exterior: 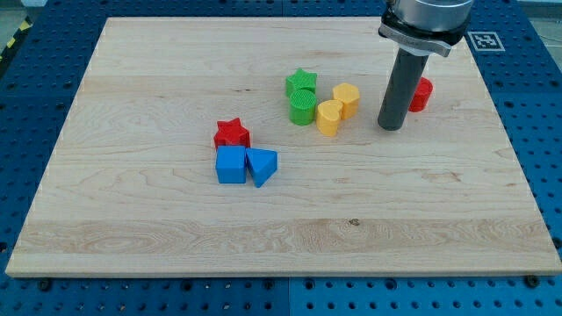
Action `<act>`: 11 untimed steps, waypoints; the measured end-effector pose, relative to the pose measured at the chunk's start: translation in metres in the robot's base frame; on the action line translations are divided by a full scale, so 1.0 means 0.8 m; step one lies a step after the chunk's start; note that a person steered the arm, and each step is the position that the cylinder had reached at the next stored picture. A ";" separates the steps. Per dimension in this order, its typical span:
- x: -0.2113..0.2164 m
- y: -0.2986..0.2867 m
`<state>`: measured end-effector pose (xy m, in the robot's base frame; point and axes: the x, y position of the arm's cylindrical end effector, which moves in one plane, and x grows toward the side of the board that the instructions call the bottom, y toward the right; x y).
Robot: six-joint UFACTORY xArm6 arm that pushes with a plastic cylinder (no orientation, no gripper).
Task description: Push the red circle downwards
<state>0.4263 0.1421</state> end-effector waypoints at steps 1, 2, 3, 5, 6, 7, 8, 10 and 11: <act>-0.026 -0.011; -0.031 -0.021; -0.052 -0.045; -0.086 -0.061; -0.087 -0.058; -0.096 -0.047; -0.105 -0.042; -0.127 -0.020; -0.127 0.016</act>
